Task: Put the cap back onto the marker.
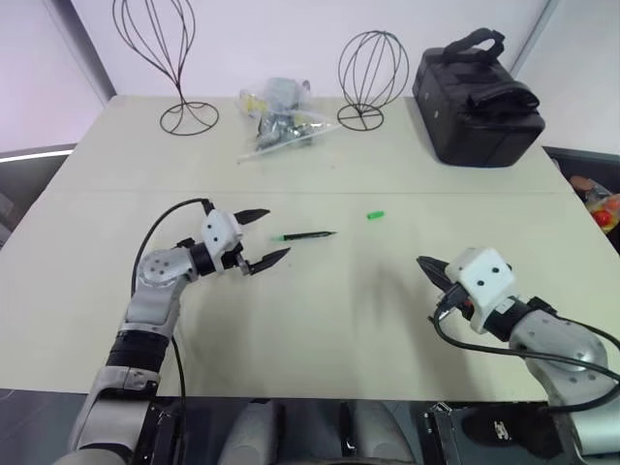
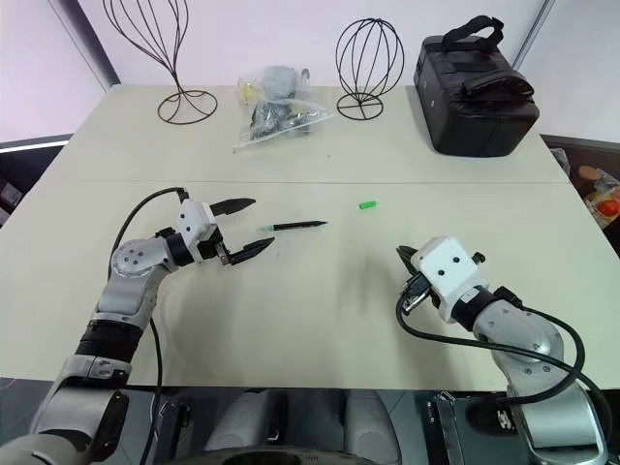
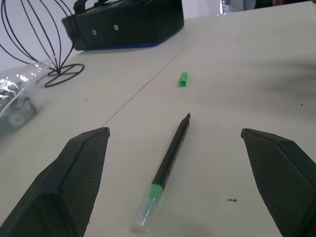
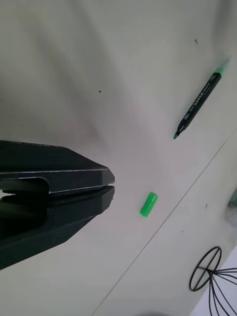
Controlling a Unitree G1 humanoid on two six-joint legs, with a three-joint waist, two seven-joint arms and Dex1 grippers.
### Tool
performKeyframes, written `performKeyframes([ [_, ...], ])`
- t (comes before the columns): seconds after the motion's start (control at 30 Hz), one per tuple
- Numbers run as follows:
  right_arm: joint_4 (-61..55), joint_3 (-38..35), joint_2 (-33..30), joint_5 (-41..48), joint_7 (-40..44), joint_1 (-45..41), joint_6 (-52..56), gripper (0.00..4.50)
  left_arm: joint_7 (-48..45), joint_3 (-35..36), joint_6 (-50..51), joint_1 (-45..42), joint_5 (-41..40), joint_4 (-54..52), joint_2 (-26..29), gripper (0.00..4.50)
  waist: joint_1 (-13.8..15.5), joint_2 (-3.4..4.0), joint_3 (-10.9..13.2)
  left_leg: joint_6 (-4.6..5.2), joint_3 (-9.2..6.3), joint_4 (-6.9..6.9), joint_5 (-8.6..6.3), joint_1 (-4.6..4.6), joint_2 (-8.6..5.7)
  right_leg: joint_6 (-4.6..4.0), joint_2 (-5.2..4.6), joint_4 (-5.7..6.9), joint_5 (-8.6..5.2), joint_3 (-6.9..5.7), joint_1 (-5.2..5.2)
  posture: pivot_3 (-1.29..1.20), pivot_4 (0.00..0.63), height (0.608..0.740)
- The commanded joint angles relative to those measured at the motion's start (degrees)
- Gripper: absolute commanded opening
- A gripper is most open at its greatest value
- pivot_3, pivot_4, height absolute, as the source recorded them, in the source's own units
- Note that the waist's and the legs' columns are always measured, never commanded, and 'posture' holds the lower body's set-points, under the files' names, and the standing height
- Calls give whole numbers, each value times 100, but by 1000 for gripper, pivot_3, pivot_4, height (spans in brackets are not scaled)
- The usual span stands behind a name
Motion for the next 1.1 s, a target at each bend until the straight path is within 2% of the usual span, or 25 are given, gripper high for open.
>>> performKeyframes([
  [0.03,-5,-70,-12,117,9,-202,-113,0,-192,58,121,-410,-104,225,85,4463,0,-2,1,0,-1,0,0,0,0,0,0,0,0,-1,1,0,150,740],
  [0.2,-116,-121,83,755,204,-524,196,0,-740,-81,38,-1037,58,1045,183,4463,-7,-3,2,1,-2,-2,0,-10,-1,1,3,-10,0,-6,-4,0,150,740],
  [0.4,96,-88,-87,772,203,-721,183,0,-1070,-157,-243,-1604,228,1949,97,4463,-4,-3,2,4,-3,-1,-2,-31,-2,2,2,-18,1,-8,-18,0,150,740],
  [0.53,194,14,-116,742,216,-719,134,1294,-1235,-212,-414,-1835,316,2402,-9,4500,-3,-3,2,4,-4,0,-2,-55,-4,2,3,-18,1,-11,-39,0,150,740],
  [0.73,359,151,-134,585,144,-716,-11,4313,-1471,-351,-707,-2112,561,3076,-183,4500,-4,-3,2,4,-5,2,-2,-64,-7,2,4,-18,1,-13,-46,0,150,740],
  [1.1,345,383,14,472,-49,-735,-26,4313,-1554,-368,-1133,-2615,893,4050,-252,4500,-9,-3,2,4,-5,5,-2,-67,-11,3,8,-18,2,-15,-49,0,150,740],
])
